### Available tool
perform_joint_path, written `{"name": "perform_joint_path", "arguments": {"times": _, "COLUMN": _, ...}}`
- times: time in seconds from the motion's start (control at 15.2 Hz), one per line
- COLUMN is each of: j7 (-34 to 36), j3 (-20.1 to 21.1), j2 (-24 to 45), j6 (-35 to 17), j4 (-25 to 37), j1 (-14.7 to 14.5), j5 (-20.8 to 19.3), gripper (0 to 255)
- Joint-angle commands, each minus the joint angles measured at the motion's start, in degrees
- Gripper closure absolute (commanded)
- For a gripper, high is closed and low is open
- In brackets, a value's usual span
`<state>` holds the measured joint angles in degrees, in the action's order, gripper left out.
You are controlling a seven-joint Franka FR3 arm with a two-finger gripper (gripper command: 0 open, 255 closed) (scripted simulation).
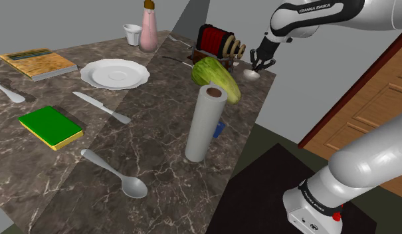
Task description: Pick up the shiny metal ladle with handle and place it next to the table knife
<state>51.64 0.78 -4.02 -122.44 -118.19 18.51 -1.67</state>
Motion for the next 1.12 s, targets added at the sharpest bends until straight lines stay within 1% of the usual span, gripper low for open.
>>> {"name": "perform_joint_path", "arguments": {"times": 0.0, "j7": 0.02, "j3": 0.04, "j2": -0.39, "j6": 1.51, "j4": 1.09, "j1": -0.04, "j5": 0.02, "gripper": 255}}
{"name": "perform_joint_path", "arguments": {"times": 0.46, "j7": -0.13, "j3": 0.05, "j2": -1.28, "j6": 6.76, "j4": 5.46, "j1": -0.05, "j5": 0.12, "gripper": 255}}
{"name": "perform_joint_path", "arguments": {"times": 0.73, "j7": 4.97, "j3": 2.86, "j2": -5.17, "j6": 6.57, "j4": 1.24, "j1": -2.25, "j5": -0.12, "gripper": 255}}
{"name": "perform_joint_path", "arguments": {"times": 1.06, "j7": 11.47, "j3": 6.78, "j2": -8.95, "j6": 6.79, "j4": -2.53, "j1": -4.99, "j5": 0.11, "gripper": 255}}
